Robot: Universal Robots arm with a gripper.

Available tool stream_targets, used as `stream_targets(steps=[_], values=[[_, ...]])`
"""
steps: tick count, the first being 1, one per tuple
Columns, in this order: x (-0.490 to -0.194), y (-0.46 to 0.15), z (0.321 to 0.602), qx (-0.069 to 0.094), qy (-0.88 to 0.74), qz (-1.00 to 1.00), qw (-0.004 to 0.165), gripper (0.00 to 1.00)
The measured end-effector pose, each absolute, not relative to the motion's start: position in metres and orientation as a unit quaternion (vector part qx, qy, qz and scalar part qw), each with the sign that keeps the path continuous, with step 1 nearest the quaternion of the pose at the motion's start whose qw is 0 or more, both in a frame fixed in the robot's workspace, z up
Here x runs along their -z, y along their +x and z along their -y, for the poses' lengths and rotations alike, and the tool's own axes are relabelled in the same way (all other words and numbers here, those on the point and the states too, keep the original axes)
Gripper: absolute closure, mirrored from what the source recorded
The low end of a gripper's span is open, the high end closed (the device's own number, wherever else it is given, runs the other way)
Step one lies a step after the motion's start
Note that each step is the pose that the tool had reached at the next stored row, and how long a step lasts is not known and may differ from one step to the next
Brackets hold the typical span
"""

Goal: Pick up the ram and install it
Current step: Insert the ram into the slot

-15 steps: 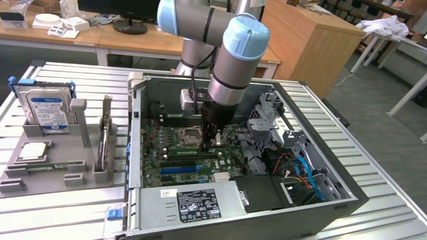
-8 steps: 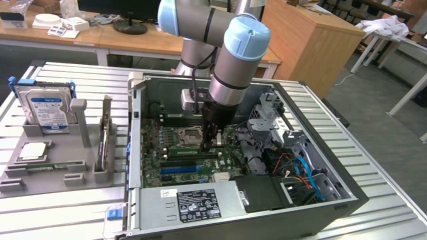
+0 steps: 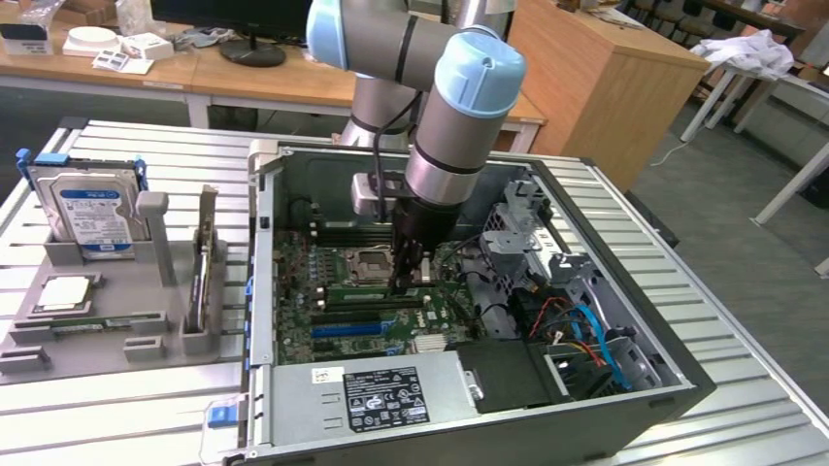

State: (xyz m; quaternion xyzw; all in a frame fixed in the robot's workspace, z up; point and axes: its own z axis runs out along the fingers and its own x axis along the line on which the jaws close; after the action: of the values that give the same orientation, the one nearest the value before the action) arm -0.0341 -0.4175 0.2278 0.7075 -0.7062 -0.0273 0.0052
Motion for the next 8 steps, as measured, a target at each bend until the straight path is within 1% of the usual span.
stream_targets(steps=[8], values=[[-0.2264,-0.0340,0.4175,0.027,0.708,0.705,0.005,0.88]])
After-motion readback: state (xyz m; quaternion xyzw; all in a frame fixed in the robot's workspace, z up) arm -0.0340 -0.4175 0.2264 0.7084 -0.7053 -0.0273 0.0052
